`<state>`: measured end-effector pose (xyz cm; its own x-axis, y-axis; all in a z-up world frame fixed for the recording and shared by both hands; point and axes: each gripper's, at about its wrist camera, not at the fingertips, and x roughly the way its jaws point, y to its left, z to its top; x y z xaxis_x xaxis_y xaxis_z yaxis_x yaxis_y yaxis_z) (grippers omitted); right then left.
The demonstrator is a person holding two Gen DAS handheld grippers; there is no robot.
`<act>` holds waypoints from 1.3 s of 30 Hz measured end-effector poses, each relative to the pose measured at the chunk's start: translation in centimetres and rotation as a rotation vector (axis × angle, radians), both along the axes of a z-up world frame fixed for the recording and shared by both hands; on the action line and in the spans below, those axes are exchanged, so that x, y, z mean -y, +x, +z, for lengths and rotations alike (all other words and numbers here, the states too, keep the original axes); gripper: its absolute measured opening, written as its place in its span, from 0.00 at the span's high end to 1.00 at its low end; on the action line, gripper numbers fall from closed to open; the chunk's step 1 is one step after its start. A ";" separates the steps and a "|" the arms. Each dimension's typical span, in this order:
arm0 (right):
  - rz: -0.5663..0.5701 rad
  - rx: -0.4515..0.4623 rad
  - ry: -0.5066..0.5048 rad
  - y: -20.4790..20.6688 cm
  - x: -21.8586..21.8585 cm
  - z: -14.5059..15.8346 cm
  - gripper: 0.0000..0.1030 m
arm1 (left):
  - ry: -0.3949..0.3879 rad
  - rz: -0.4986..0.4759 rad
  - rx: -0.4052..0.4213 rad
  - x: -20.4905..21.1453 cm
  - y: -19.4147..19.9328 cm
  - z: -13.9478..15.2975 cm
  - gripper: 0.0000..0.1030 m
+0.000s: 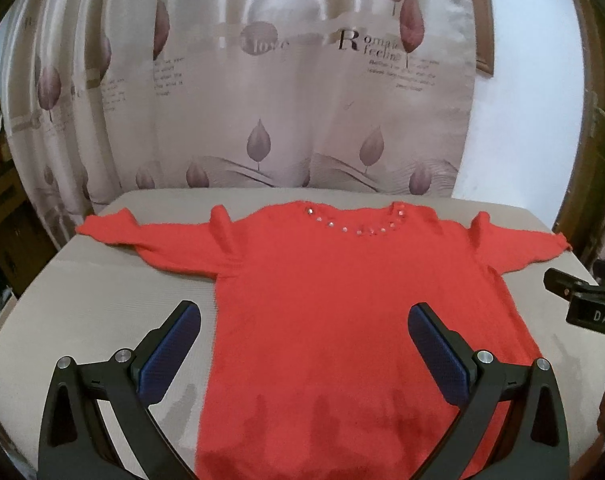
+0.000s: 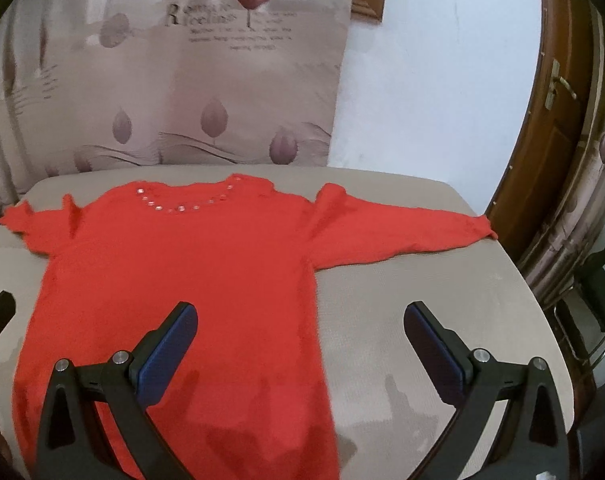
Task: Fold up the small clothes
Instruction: 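Grasp the sleeve cuff with the right gripper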
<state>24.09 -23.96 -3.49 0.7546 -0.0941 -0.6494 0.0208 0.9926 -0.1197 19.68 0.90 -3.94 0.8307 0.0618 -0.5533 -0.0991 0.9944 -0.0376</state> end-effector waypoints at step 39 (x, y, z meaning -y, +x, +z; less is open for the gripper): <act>-0.426 -0.170 0.646 24.1 40.7 -10.3 0.94 | -0.093 -0.034 -0.263 -0.7 5.9 -8.5 0.00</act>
<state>48.17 -64.71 -13.81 0.6239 0.0826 -0.7772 0.4475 0.7775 0.4419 25.57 1.56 -12.44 0.6584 -0.0246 -0.7522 -0.0845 0.9907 -0.1064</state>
